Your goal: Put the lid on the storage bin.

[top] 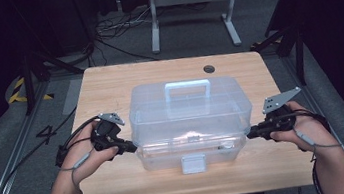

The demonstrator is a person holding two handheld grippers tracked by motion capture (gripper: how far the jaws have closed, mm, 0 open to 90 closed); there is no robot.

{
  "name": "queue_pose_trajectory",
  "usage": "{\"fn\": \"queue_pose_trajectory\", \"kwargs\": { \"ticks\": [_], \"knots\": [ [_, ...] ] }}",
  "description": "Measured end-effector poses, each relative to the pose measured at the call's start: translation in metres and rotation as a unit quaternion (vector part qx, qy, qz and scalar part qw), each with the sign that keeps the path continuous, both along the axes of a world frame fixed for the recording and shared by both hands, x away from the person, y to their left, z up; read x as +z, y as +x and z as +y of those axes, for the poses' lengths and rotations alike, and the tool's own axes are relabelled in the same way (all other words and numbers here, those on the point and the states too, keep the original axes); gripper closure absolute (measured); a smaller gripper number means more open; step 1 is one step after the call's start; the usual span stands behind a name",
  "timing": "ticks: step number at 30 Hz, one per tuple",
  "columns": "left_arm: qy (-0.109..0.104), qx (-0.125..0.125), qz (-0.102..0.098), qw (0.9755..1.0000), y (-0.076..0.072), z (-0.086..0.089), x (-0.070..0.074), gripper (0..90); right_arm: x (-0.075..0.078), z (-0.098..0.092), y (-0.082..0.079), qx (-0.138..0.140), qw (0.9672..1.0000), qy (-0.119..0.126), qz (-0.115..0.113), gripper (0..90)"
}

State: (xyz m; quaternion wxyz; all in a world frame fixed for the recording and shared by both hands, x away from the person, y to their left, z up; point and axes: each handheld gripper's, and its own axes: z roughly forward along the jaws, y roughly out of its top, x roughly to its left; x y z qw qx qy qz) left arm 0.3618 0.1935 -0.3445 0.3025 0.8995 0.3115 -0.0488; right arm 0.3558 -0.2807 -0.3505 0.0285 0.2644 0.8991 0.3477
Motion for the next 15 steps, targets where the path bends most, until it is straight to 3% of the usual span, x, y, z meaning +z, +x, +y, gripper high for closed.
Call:
{"fn": "queue_pose_trajectory", "kwargs": {
  "ticks": [15],
  "knots": [
    [0.023,-0.005,0.022,0.9995,-0.0004,-0.0021,-0.0053,87.6,-0.0051,0.0007,0.0007,0.010,0.9996,-0.025,0.013,84.1]
  ]
}}
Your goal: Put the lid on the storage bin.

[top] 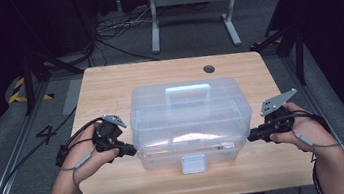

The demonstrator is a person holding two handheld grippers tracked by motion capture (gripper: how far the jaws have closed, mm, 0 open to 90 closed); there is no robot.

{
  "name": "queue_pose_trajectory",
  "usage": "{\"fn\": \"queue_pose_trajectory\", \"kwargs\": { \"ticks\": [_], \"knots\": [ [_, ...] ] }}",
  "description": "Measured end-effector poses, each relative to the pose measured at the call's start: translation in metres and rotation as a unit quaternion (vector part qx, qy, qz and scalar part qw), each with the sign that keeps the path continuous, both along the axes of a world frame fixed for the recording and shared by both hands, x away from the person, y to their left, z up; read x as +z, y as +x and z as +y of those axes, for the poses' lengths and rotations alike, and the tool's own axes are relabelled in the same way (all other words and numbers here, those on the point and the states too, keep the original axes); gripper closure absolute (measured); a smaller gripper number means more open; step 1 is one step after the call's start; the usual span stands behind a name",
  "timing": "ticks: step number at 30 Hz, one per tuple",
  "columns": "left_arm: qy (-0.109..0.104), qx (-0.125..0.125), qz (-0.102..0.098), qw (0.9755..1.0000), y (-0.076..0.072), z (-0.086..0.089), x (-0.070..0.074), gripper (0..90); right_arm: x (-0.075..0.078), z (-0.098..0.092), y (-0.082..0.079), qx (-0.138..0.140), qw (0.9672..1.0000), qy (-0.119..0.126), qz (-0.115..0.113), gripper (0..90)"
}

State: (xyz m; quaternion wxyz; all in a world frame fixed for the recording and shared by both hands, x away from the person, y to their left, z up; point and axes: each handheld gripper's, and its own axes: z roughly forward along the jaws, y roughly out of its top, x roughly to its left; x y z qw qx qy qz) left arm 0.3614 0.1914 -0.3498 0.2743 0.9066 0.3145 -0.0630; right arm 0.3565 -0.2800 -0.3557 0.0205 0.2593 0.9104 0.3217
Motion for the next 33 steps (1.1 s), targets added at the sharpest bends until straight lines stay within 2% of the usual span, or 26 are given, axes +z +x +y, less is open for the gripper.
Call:
{"fn": "queue_pose_trajectory", "kwargs": {
  "ticks": [7,28,33],
  "knots": [
    [0.014,-0.003,0.007,0.9999,-0.0011,-0.0025,-0.0024,87.5,-0.0016,-0.0005,0.0001,0.004,0.9999,-0.015,0.006,84.2],
    [0.035,-0.013,0.018,0.9991,-0.0019,-0.0034,-0.0051,86.5,-0.0058,-0.0025,0.0016,0.013,0.9993,-0.029,0.018,84.2],
    [0.048,-0.011,0.018,0.9986,-0.0020,-0.0015,-0.0058,86.1,-0.0079,-0.0042,0.0024,0.008,0.9989,-0.035,0.029,84.1]
  ]
}}
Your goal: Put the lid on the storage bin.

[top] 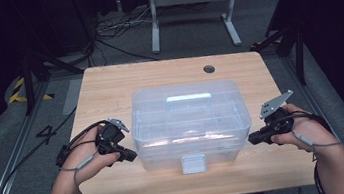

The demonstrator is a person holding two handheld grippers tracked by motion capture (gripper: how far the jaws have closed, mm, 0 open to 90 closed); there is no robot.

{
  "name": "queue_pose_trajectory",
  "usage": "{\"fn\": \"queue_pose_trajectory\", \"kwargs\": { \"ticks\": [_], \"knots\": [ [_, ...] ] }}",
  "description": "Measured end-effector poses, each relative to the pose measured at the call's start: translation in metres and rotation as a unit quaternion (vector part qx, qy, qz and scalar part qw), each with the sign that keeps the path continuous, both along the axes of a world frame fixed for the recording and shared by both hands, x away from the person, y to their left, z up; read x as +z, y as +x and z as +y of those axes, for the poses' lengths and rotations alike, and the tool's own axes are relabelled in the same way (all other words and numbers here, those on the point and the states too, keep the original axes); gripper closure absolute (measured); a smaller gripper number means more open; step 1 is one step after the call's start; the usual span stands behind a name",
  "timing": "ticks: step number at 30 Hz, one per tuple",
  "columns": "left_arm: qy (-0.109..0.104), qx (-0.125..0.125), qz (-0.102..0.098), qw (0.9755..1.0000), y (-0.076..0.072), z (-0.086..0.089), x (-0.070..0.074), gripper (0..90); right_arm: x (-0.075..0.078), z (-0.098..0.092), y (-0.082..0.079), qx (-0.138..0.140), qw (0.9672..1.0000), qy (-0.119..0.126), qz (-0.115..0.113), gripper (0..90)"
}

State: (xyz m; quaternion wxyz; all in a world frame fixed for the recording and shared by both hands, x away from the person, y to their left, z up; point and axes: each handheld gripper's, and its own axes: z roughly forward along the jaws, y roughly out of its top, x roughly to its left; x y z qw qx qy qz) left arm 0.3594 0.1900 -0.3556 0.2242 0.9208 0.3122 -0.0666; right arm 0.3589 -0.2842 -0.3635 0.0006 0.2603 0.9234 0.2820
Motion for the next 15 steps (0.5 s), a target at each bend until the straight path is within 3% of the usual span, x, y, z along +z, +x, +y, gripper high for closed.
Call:
{"fn": "queue_pose_trajectory", "kwargs": {
  "ticks": [5,15],
  "knots": [
    [-0.025,0.019,-0.006,0.9995,-0.001,0.009,0.004,85.4,0.004,-0.008,0.002,-0.011,0.9995,0.022,-0.019,83.7],
    [-0.042,0.052,-0.036,0.9971,-0.007,0.021,0.007,82.6,0.009,-0.012,0.010,-0.009,0.9988,0.033,-0.033,82.0]
  ]
}}
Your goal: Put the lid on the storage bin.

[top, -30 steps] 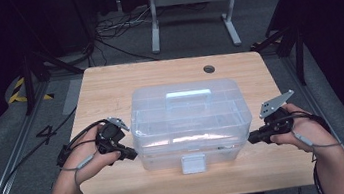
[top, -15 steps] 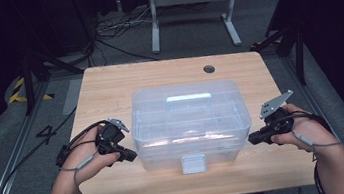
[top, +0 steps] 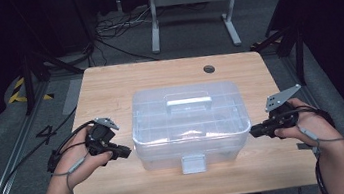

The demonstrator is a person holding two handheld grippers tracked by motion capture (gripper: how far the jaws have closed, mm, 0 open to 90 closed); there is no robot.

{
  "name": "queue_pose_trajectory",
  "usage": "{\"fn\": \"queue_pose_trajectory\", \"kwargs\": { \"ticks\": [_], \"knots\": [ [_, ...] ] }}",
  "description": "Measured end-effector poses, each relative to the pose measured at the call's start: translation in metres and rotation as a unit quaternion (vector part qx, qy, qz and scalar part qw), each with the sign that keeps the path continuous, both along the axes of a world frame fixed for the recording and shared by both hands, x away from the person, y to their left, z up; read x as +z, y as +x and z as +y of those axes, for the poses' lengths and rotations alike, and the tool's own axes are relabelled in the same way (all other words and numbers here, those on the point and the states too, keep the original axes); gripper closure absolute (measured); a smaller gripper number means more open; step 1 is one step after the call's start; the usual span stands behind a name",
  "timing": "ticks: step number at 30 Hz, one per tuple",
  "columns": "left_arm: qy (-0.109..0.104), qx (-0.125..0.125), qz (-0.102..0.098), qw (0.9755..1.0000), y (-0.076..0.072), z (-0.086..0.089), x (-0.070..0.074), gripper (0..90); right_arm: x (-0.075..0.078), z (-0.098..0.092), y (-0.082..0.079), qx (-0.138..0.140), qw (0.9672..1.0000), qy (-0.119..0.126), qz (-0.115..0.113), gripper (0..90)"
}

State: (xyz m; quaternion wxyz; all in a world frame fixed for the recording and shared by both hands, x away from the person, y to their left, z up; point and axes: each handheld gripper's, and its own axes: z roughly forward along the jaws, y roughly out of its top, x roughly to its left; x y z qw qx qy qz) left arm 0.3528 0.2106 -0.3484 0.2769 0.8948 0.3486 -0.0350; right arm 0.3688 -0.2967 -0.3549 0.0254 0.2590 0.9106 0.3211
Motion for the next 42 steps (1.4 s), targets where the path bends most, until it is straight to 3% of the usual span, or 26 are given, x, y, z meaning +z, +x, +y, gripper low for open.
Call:
{"fn": "queue_pose_trajectory", "kwargs": {
  "ticks": [4,7,9,11,15,16,17,18,19,23,25,28,30,34,42],
  "knots": [
    [-0.016,0.030,-0.023,0.9992,-0.003,0.008,0.003,79.4,0.007,-0.005,0.005,-0.021,0.9995,0.017,-0.018,79.8],
    [-0.030,0.054,-0.042,0.9972,-0.004,0.014,0.005,79.2,0.010,-0.007,0.011,-0.035,0.9982,0.037,-0.033,75.7],
    [-0.043,0.072,-0.059,0.9947,-0.005,0.019,0.005,74.5,0.012,-0.008,0.015,-0.051,0.9961,0.053,-0.049,71.7],
    [-0.045,0.078,-0.063,0.9940,-0.005,0.021,0.005,74.1,0.013,-0.009,0.017,-0.058,0.9950,0.059,-0.056,70.8],
    [-0.055,0.099,-0.075,0.9907,-0.004,0.028,0.004,70.5,0.017,-0.013,0.022,-0.088,0.9883,0.090,-0.086,64.5],
    [-0.058,0.108,-0.084,0.9889,-0.004,0.029,0.003,68.1,0.018,-0.015,0.025,-0.108,0.9832,0.106,-0.102,61.5],
    [-0.059,0.109,-0.082,0.9888,-0.003,0.030,0.003,67.8,0.019,-0.016,0.027,-0.117,0.9810,0.111,-0.109,59.5],
    [-0.059,0.109,-0.082,0.9888,-0.003,0.030,0.003,67.7,0.019,-0.016,0.027,-0.117,0.9810,0.111,-0.109,59.5],
    [-0.063,0.114,-0.086,0.9877,-0.003,0.031,0.002,67.5,0.018,-0.018,0.030,-0.134,0.9763,0.122,-0.118,55.9],
    [-0.064,0.118,-0.094,0.9865,0.000,0.033,0.001,65.2,0.015,-0.021,0.035,-0.148,0.9725,0.127,-0.127,52.5],
    [-0.061,0.125,-0.106,0.9846,0.002,0.034,-0.001,63.2,0.011,-0.024,0.039,-0.164,0.9685,0.132,-0.133,49.2],
    [-0.060,0.126,-0.112,0.9838,0.004,0.035,-0.003,61.6,0.008,-0.026,0.042,-0.170,0.9667,0.130,-0.140,47.4],
    [-0.063,0.130,-0.124,0.9817,0.007,0.036,-0.005,59.6,0.004,-0.028,0.045,-0.176,0.9657,0.125,-0.145,47.2],
    [-0.073,0.128,-0.135,0.9798,0.011,0.037,-0.009,56.4,-0.007,-0.033,0.053,-0.189,0.9640,0.124,-0.139,45.9],
    [-0.074,0.133,-0.141,0.9783,0.022,0.036,-0.021,52.3,-0.026,-0.046,0.064,-0.214,0.9598,0.115,-0.141,43.7]
  ]
}}
